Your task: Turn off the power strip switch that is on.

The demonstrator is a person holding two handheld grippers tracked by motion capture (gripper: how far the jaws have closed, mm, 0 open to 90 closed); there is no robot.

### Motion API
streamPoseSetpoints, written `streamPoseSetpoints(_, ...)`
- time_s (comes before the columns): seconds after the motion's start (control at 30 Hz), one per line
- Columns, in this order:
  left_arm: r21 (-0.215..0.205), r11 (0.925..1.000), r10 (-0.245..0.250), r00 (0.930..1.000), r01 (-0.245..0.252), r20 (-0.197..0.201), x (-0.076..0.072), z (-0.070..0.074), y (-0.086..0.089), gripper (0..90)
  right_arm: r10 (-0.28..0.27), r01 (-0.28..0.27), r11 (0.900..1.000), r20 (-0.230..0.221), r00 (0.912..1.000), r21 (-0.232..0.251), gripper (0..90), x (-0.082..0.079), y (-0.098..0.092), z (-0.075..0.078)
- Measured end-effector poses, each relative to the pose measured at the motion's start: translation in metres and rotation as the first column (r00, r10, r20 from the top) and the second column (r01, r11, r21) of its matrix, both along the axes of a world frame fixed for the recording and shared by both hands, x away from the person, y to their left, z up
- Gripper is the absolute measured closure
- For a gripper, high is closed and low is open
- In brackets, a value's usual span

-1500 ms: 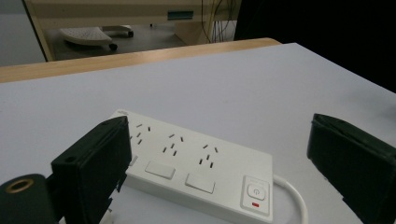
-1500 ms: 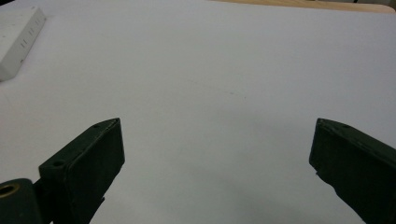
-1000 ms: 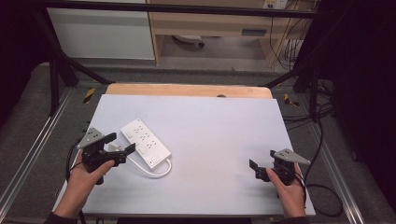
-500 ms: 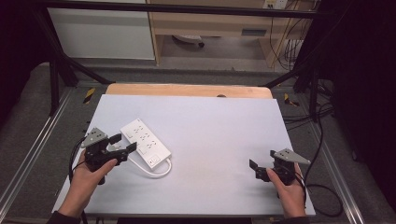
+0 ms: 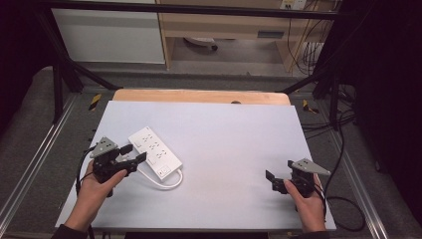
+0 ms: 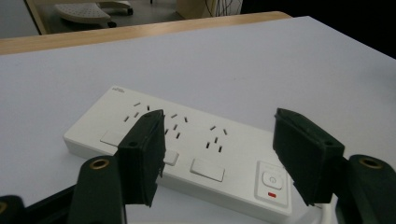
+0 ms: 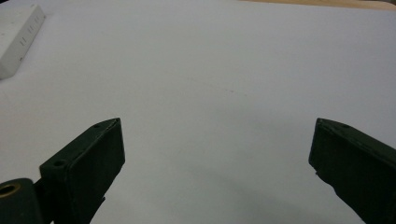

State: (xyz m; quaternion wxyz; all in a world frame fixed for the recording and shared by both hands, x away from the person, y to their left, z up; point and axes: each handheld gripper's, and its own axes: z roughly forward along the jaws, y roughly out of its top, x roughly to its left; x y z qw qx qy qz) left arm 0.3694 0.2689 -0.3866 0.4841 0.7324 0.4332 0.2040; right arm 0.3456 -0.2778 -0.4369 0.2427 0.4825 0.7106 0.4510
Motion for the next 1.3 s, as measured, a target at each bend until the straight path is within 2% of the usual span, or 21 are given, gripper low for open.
streamPoseSetpoints(0.2, 0.012, 0.9999, -0.008, 0.9999, 0.008, -0.015, 0.003, -0.004, -0.003, 39.4, 0.0, 0.0, 1.0, -0.001, 1.0, 0.0, 4.0, 0.0, 0.0, 0.0)
streamPoseSetpoints(1.0, 0.046, 0.9987, -0.022, 0.9988, 0.024, -0.044, 0.014, -0.014, -0.015, 42.5, 0.002, -0.002, 1.0, -0.002, 1.0, 0.0, 4.1, 0.0, 0.0, 0.0)
streamPoseSetpoints(1.3, 0.06, 0.9979, -0.022, 0.9977, 0.026, -0.063, 0.019, -0.019, -0.017, 53.7, 0.003, -0.003, 1.0, -0.002, 1.0, -0.002, 4.1, 0.0, 0.0, 0.0)
